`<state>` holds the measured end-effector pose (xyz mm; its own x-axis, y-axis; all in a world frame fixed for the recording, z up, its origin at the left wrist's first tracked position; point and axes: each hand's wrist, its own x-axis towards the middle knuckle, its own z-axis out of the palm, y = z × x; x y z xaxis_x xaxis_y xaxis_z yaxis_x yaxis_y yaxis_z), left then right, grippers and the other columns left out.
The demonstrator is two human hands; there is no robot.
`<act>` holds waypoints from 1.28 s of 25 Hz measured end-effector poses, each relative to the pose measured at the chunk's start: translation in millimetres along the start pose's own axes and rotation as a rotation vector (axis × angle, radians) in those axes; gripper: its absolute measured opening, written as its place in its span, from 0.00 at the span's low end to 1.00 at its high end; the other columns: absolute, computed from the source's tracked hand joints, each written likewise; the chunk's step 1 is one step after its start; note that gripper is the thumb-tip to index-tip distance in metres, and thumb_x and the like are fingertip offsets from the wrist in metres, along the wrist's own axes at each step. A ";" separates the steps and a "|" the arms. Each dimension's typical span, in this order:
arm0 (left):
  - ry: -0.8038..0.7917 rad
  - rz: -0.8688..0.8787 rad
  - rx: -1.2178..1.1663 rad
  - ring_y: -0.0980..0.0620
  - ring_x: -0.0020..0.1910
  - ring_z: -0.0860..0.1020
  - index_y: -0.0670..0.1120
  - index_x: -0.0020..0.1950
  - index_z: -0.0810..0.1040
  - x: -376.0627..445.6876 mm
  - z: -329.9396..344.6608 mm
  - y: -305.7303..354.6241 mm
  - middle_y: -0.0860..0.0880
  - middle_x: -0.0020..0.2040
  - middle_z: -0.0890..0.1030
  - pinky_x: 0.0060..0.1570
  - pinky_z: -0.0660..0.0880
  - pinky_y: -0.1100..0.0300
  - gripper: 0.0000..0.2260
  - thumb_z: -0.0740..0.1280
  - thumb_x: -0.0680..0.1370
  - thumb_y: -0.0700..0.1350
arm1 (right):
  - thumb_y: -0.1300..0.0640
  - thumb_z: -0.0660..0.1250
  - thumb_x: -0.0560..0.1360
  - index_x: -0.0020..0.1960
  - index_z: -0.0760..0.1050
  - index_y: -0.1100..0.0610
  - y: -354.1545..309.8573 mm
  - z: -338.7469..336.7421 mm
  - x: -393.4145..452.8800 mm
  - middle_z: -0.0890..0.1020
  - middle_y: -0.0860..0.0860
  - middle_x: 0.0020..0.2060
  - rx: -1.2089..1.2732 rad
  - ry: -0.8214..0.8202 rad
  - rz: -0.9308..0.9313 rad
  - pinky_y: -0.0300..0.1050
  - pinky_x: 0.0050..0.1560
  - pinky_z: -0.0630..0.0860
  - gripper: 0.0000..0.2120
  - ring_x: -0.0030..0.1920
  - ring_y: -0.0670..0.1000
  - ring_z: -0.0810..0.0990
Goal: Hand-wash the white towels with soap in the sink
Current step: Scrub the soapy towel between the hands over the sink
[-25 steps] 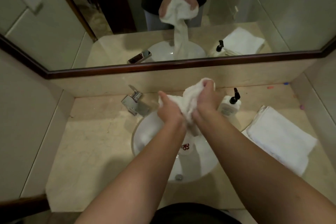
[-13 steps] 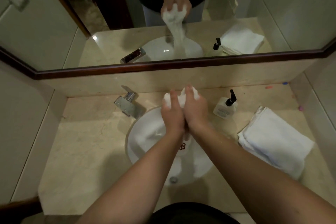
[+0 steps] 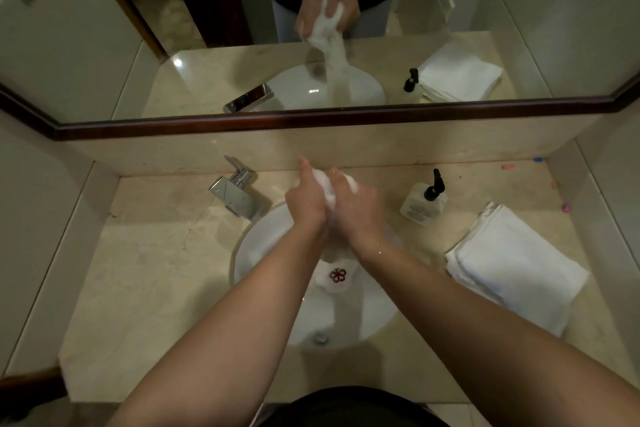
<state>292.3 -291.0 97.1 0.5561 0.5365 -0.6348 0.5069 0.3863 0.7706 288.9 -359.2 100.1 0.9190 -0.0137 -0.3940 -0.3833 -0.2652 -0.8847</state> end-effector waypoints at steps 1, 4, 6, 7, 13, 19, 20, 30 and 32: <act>-0.014 0.008 0.033 0.44 0.49 0.83 0.41 0.50 0.79 2.7 -1.8 0.6 0.44 0.46 0.84 0.57 0.79 0.49 0.28 0.59 0.79 0.67 | 0.42 0.63 0.79 0.41 0.80 0.54 2.4 -0.1 -4.1 0.82 0.48 0.35 -0.020 -0.011 -0.007 0.39 0.34 0.71 0.18 0.36 0.45 0.81; -0.232 -0.048 0.025 0.45 0.49 0.85 0.44 0.55 0.83 -6.5 -7.0 -6.9 0.43 0.49 0.86 0.58 0.79 0.47 0.29 0.56 0.80 0.67 | 0.43 0.63 0.79 0.39 0.79 0.54 -3.6 -16.1 1.1 0.82 0.48 0.34 0.023 0.083 -0.015 0.41 0.36 0.74 0.18 0.36 0.46 0.81; -0.350 -0.181 -0.092 0.48 0.44 0.86 0.43 0.52 0.85 -14.2 -7.7 -8.8 0.43 0.47 0.86 0.51 0.81 0.52 0.30 0.57 0.79 0.68 | 0.39 0.62 0.78 0.42 0.80 0.54 -4.7 -17.2 -1.7 0.83 0.49 0.36 0.023 0.091 -0.012 0.46 0.43 0.78 0.19 0.39 0.49 0.82; -0.358 -0.219 -0.179 0.48 0.41 0.85 0.43 0.48 0.85 -10.5 -7.8 -12.0 0.43 0.44 0.86 0.47 0.80 0.54 0.30 0.61 0.76 0.70 | 0.36 0.62 0.77 0.42 0.79 0.53 -1.8 -11.7 -8.7 0.83 0.48 0.36 -0.006 0.066 -0.023 0.46 0.43 0.78 0.21 0.39 0.49 0.82; -0.169 -0.120 -0.109 0.46 0.46 0.85 0.43 0.52 0.84 -13.2 1.3 -29.9 0.46 0.45 0.86 0.50 0.82 0.50 0.30 0.68 0.71 0.69 | 0.39 0.64 0.78 0.40 0.81 0.55 2.5 -4.2 -3.4 0.83 0.50 0.35 -0.003 0.150 -0.010 0.47 0.40 0.80 0.20 0.39 0.51 0.84; -0.093 -0.099 -0.022 0.47 0.43 0.84 0.41 0.54 0.83 -3.6 -7.4 -27.9 0.44 0.44 0.86 0.48 0.82 0.52 0.28 0.65 0.77 0.66 | 0.37 0.55 0.81 0.30 0.75 0.53 2.2 1.1 -7.6 0.80 0.50 0.28 -0.071 0.013 -0.068 0.44 0.34 0.72 0.28 0.31 0.48 0.79; -0.090 -0.095 -0.001 0.46 0.45 0.84 0.42 0.53 0.83 -7.7 -5.6 -30.5 0.44 0.45 0.86 0.51 0.81 0.50 0.26 0.64 0.77 0.66 | 0.39 0.57 0.81 0.31 0.75 0.54 0.5 -1.0 -0.5 0.80 0.51 0.28 -0.041 0.036 -0.051 0.48 0.35 0.75 0.27 0.31 0.49 0.80; -0.073 -0.092 -0.010 0.45 0.44 0.83 0.42 0.48 0.81 2.5 -7.8 -23.0 0.42 0.44 0.85 0.53 0.81 0.49 0.25 0.60 0.81 0.63 | 0.50 0.61 0.81 0.32 0.76 0.57 -0.7 4.8 1.7 0.81 0.53 0.29 0.015 0.062 -0.017 0.46 0.33 0.73 0.21 0.30 0.51 0.79; -0.073 -0.135 -0.072 0.46 0.42 0.82 0.42 0.47 0.81 9.3 -13.5 -18.1 0.43 0.42 0.83 0.47 0.80 0.52 0.26 0.59 0.81 0.64 | 0.51 0.61 0.80 0.33 0.78 0.59 3.6 11.6 -9.1 0.82 0.56 0.30 -0.024 -0.007 -0.069 0.47 0.33 0.75 0.21 0.31 0.53 0.81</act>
<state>279.4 -282.8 78.1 0.5341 0.4210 -0.7332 0.5333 0.5052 0.6785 278.1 -348.9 97.6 0.9425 0.0120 -0.3341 -0.3167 -0.2881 -0.9037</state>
